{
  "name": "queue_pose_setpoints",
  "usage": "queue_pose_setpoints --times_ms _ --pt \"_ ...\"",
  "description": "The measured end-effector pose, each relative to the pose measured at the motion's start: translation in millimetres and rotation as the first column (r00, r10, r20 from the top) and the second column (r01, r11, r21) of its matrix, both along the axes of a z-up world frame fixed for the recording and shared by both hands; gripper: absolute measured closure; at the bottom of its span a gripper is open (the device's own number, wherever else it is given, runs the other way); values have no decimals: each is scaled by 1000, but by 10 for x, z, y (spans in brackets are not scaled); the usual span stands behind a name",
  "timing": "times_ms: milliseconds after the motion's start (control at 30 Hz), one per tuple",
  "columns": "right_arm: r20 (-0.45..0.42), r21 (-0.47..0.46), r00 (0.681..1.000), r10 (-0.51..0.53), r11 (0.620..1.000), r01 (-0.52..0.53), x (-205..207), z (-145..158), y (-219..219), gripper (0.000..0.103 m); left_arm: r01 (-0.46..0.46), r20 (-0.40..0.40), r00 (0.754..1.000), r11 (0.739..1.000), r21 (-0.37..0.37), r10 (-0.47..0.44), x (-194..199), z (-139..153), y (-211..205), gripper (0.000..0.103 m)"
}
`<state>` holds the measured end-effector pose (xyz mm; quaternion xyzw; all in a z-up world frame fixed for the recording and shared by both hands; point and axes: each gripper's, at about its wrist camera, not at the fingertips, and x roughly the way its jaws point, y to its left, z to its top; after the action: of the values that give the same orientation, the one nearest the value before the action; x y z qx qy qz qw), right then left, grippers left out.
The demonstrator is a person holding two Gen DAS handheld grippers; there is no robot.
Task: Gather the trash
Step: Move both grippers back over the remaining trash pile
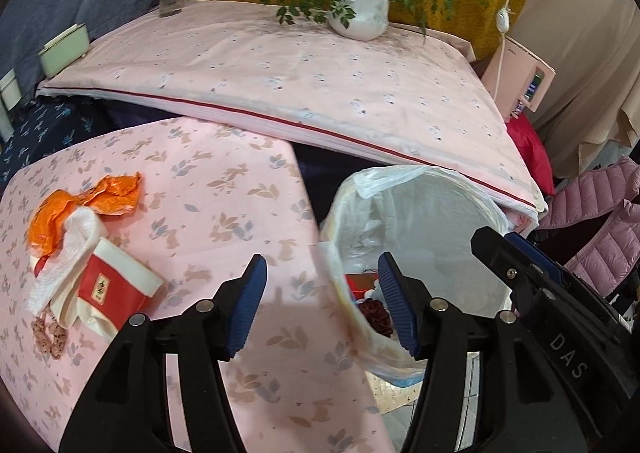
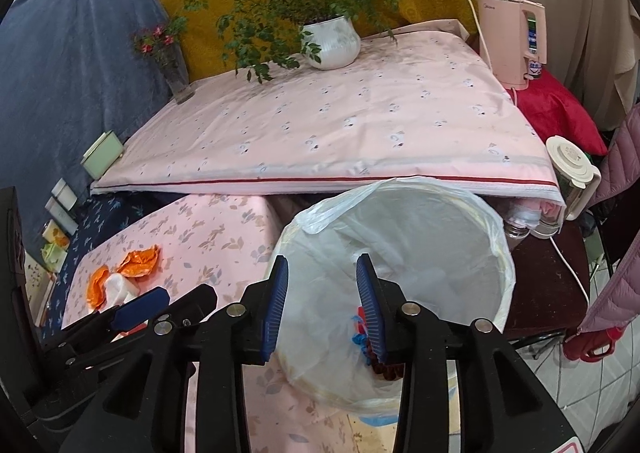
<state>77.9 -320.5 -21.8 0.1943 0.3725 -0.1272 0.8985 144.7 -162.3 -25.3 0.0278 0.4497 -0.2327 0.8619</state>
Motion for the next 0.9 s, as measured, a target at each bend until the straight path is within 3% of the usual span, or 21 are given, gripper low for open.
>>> queue_pose_setpoints --times_ms 133,200,500,900 --pt "-7 0 999 39 999 -39 40 -14 205 64 -47 5 999 999 1 47 14 -16 239 41" --pt "-5 4 998 58 998 -58 58 -15 314 57 -70 -1 998 998 1 70 29 -34 375 40" --pt "-22 8 990 142 990 -142 149 -50 817 53 -177 -6 984 984 13 177 50 -117 1006 38" --pt "-60 38 971 232 972 -230 252 -207 1453 46 -350 -31 936 937 18 350 60 -311 2047 32"
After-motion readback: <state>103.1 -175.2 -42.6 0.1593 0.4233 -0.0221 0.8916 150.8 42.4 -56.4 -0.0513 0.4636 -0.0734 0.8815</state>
